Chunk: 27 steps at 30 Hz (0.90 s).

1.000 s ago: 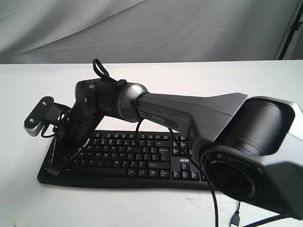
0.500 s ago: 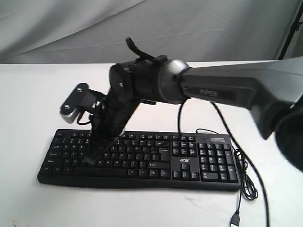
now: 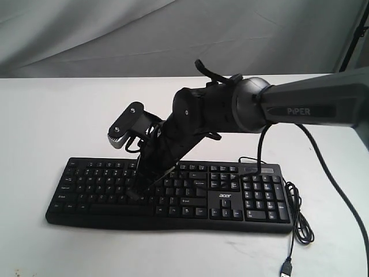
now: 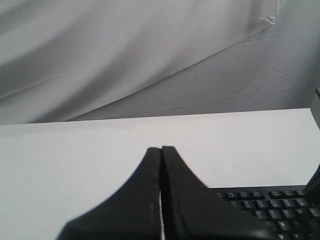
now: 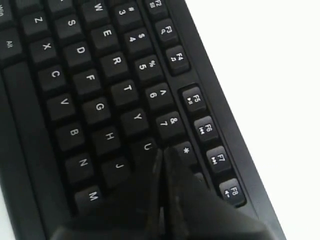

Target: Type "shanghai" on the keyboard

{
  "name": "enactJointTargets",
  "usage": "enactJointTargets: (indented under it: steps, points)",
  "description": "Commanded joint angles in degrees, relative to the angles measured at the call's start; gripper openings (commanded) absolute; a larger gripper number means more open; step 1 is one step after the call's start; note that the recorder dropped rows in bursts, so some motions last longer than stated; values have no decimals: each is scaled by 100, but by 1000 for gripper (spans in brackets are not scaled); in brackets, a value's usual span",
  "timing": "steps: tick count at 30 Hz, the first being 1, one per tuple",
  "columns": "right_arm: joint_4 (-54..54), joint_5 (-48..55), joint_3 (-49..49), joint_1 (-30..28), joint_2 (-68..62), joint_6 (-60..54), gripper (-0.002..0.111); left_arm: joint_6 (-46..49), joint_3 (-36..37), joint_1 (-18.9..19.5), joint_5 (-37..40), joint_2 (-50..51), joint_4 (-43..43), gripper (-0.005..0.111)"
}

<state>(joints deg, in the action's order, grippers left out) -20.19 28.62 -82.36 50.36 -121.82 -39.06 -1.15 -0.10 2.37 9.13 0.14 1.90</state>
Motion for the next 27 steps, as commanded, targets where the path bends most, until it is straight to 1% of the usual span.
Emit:
enactJointTargets:
  steps: [1, 15, 27]
  points:
    - [-25, -106, 22, -77, -42, -40, 0, -15, 10, -37, -34, -14, 0, 0]
    - [-321, -106, 22, -77, -185, -332, 0, -15, 10, -37, -34, -14, 0, 0]
    - [-336, 10, 22, -65, -185, -332, 0, -15, 10, -37, -34, -14, 0, 0]
